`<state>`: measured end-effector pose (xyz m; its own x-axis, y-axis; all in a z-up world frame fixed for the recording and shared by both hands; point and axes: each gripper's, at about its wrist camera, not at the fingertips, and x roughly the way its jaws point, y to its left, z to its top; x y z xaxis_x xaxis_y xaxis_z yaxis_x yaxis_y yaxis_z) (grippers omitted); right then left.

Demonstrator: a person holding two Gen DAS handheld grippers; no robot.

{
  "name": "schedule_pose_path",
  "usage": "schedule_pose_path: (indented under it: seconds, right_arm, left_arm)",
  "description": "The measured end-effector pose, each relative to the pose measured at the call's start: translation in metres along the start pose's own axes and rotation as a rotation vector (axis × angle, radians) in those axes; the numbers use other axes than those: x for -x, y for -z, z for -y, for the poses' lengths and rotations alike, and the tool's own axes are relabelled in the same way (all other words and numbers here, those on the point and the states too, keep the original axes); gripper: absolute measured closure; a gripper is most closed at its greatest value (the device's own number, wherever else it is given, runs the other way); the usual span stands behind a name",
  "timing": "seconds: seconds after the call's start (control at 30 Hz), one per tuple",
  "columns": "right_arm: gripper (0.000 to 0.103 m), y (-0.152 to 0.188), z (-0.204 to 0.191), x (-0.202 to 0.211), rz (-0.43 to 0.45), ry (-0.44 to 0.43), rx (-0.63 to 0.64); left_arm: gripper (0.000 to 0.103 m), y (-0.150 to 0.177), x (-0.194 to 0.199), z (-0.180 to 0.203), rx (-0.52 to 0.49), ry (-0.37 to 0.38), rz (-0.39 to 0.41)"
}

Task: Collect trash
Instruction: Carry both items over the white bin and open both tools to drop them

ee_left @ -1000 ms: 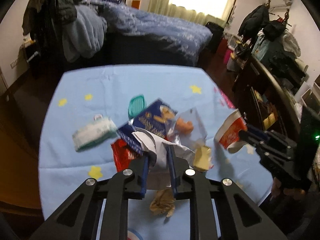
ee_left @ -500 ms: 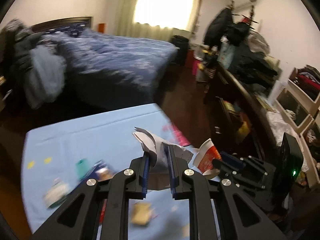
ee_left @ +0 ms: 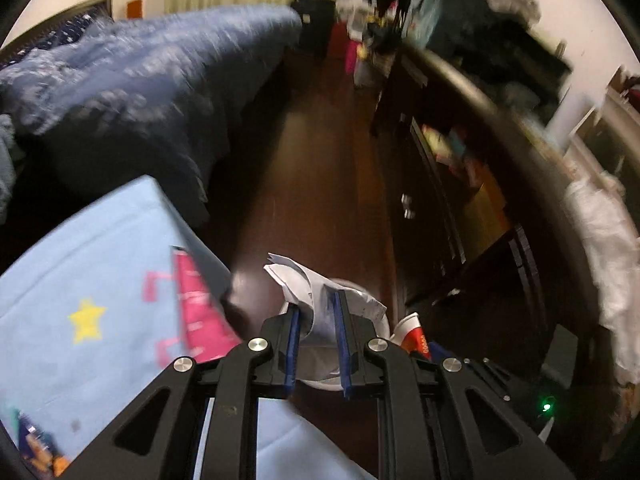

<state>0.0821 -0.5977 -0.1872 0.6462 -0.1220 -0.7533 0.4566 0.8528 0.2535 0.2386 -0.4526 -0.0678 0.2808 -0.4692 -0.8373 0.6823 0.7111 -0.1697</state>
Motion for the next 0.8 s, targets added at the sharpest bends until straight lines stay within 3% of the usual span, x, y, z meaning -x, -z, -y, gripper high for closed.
schedule_pose_path:
  seconds: [0.27, 0.53, 0.7, 0.73, 0.77, 0.8]
  right_arm:
    - [0.080, 0.026, 0.042, -0.085, -0.104, -0.039, -0.119]
    - [0.080, 0.038, 0.067, -0.133, -0.158, -0.051, -0.179]
    - [0.077, 0.043, 0.072, -0.148, -0.173, -0.041, -0.167]
    - [0.075, 0.044, 0.072, -0.148, -0.172, -0.037, -0.163]
    - [0.060, 0.044, 0.072, -0.150, -0.172, -0.033, -0.159]
    - [0.055, 0.045, 0.072, -0.150, -0.166, -0.028, -0.153]
  left_arm:
    - [0.087, -0.001, -0.116, 0.034, -0.039, -0.071, -0.230]
    - [0.086, 0.003, -0.175, 0.051, -0.068, -0.170, -0.324]
    - [0.084, 0.009, -0.190, 0.053, -0.055, -0.172, -0.352]
    - [0.083, 0.009, -0.192, 0.052, -0.054, -0.179, -0.354]
    - [0.080, 0.010, -0.194, 0.051, -0.051, -0.186, -0.355]
    - [0.079, 0.009, -0.195, 0.049, -0.048, -0.190, -0.355]
